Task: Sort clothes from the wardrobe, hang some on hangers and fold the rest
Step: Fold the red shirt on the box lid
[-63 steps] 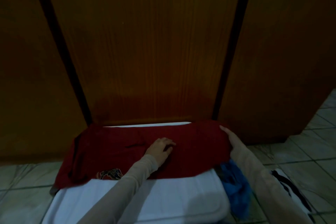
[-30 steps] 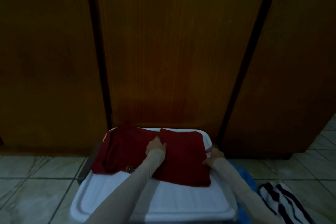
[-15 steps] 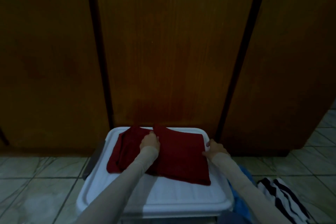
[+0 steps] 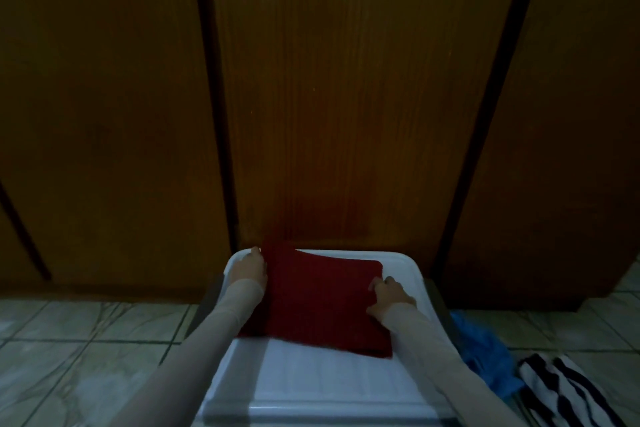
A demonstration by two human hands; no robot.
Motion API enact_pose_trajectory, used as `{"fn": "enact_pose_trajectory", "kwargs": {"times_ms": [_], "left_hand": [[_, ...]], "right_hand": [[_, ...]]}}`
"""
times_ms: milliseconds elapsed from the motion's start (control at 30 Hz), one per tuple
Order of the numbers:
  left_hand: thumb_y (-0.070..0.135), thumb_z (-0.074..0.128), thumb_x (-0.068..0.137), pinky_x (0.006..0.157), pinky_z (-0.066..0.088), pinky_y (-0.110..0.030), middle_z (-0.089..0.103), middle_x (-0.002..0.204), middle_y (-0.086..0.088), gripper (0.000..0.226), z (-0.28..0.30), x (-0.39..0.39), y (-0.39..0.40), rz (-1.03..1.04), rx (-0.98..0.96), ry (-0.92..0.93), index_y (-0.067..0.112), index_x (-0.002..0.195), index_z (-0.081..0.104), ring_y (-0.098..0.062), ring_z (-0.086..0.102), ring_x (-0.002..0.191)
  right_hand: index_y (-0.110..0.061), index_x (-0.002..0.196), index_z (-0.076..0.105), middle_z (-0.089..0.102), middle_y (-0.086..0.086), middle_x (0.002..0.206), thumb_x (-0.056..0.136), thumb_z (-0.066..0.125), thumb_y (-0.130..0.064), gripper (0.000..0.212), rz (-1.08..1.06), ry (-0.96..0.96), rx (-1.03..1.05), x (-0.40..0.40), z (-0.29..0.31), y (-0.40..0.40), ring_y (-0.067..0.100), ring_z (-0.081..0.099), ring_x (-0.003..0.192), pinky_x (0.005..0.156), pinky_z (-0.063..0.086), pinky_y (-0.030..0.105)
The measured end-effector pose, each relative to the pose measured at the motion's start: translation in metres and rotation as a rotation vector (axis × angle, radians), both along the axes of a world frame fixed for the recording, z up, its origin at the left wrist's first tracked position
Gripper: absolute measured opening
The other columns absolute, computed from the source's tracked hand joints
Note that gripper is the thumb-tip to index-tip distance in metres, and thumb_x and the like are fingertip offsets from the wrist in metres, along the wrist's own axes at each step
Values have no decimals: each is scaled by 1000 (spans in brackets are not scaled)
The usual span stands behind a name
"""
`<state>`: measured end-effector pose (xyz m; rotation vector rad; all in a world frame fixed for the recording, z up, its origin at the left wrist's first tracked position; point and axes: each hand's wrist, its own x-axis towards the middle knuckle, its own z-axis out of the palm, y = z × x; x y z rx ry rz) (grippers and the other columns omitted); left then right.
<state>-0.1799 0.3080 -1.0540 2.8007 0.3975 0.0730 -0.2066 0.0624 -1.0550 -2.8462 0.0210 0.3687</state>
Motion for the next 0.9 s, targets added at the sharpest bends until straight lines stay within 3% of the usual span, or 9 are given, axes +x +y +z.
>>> {"fn": "enact_pose_trajectory", "kwargs": {"times_ms": [133, 200, 300, 400, 500, 600, 700, 800, 900], "left_hand": [[16, 31, 99, 103, 35, -40, 32, 144, -12, 44, -19, -9, -3, -7, 146, -6, 8, 141, 24, -27, 34, 132], [21, 31, 99, 107, 29, -43, 26, 148, -11, 46, -23, -16, -9, -70, 244, -40, 11, 143, 23, -27, 26, 136], [43, 20, 98, 115, 13, -43, 23, 151, -3, 51, -32, -27, -26, -323, 253, -56, 20, 143, 27, -21, 18, 140], [73, -5, 65, 115, -8, -50, 11, 156, 3, 99, -36, -44, -42, -622, 226, 98, 25, 149, 16, -13, 5, 144], [89, 8, 60, 108, -21, -54, -5, 158, 3, 111, -39, -48, -41, -695, 232, 219, 26, 150, 0, -13, -10, 145], [65, 34, 88, 105, -21, -57, -11, 158, 2, 78, -35, -45, -32, -694, 304, 245, 33, 149, -1, -16, -17, 144], [51, 36, 95, 105, -18, -60, -13, 158, -3, 63, -30, -44, -24, -678, 421, 213, 42, 147, 1, -21, -18, 144], [41, 38, 97, 110, -10, -59, 1, 157, -10, 55, -28, -47, -25, -610, 485, 110, 41, 147, 14, -28, -4, 144], [25, 38, 98, 113, 7, -52, 19, 152, -13, 50, -22, -52, -33, -516, 483, 21, 32, 147, 26, -28, 13, 141]], "right_hand": [[-21, 136, 37, 14, -4, 156, 90, 51, -6, 50, 181, -57, -31, -1, -4, 0, 18, 21, 140, 115, 20, 42], [-23, 142, 32, 16, -5, 156, 92, 42, 2, 57, 233, -33, -20, -2, -5, 1, 17, 23, 141, 117, 14, 40], [-27, 147, 24, 24, 1, 154, 90, 32, 9, 68, 305, 0, -26, -5, -6, 1, 21, 32, 137, 114, 23, 32], [-26, 148, 22, 22, -2, 155, 90, 34, 8, 68, 358, -20, -149, -3, -6, 3, 19, 29, 138, 112, 27, 34], [-24, 146, 27, 28, -1, 151, 92, 36, 4, 62, 349, -36, -221, 0, -4, 3, 20, 33, 136, 110, 29, 36], [-24, 145, 29, 26, 0, 152, 93, 36, 2, 58, 348, -39, -219, -4, -2, 2, 21, 31, 137, 110, 31, 35], [-18, 142, 39, 34, 4, 146, 93, 39, -1, 51, 321, -62, -249, -9, -3, 1, 25, 39, 131, 107, 34, 35], [-10, 127, 53, 49, 9, 132, 91, 43, -5, 37, 274, -49, -253, -18, 1, 2, 26, 50, 119, 99, 39, 34], [-11, 117, 57, 51, 10, 126, 90, 44, -9, 30, 304, 32, -181, -34, 8, 2, 26, 52, 114, 94, 41, 31]]}}
